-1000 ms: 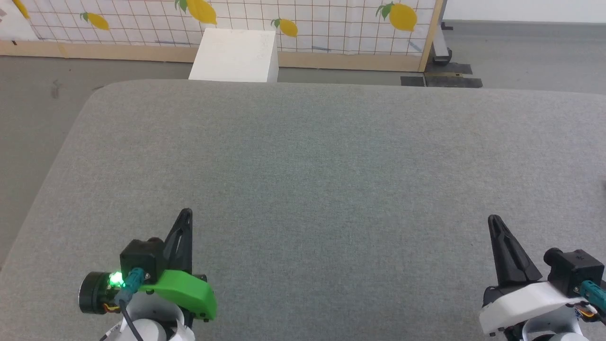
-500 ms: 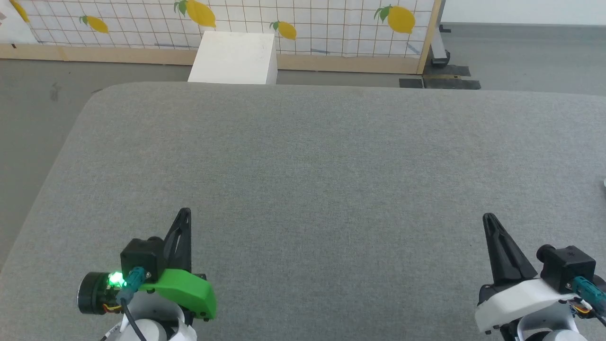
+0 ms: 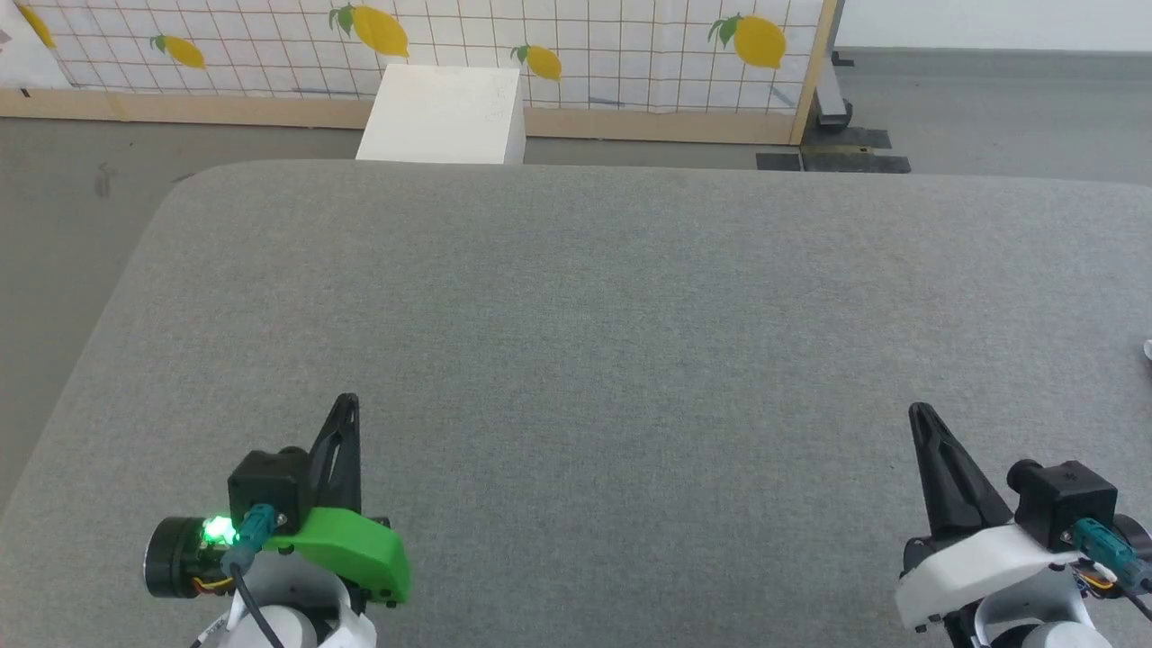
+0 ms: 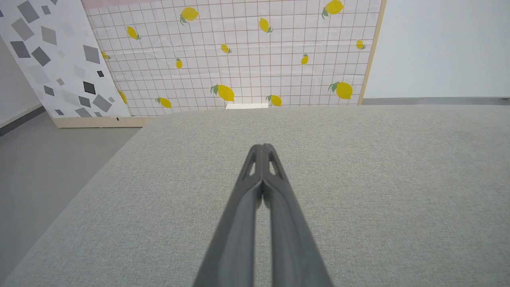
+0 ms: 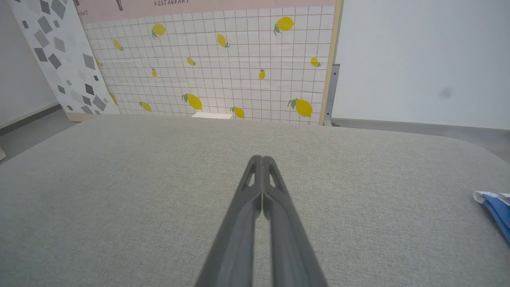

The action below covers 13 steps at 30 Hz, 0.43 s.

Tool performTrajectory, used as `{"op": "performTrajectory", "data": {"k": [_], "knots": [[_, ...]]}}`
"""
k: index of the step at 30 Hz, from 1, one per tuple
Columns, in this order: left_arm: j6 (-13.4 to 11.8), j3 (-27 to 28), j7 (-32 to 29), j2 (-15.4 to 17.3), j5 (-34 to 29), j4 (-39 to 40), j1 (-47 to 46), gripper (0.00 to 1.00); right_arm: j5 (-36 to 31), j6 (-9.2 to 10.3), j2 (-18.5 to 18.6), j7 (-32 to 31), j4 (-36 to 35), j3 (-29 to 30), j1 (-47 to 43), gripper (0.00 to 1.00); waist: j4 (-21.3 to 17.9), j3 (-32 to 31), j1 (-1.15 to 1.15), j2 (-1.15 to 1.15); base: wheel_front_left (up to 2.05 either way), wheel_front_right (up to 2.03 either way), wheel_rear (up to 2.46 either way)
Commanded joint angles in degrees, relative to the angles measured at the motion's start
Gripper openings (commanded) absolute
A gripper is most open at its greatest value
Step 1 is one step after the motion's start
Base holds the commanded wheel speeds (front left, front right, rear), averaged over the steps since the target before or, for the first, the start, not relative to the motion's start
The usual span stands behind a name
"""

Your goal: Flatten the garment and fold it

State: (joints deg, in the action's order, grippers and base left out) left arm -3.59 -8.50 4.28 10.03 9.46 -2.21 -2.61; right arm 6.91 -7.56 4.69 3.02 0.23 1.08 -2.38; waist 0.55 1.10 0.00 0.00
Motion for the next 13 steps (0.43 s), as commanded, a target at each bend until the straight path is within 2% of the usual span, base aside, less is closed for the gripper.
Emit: {"op": "performTrajectory", "data": {"k": [1, 13], "knots": [[0.3, 0.6, -0.2, -0.6, -0.8, 0.3, 1.1, 0.0, -0.9, 0.05, -0.3, -0.2, -0.1, -0.1, 0.9, 0.0, 0.0, 0.0, 0.0, 0.0, 0.0, 0.0, 0.0], [1.2, 2.6, -1.2, -2.3, -3.0, 0.8, 1.5, 0.0, -2.4, 0.05, -0.7, -0.9, -0.1, -0.4, 1.3, 0.0, -0.1, -0.3, 0.0, 0.0, 0.0, 0.0, 0.0]]}}
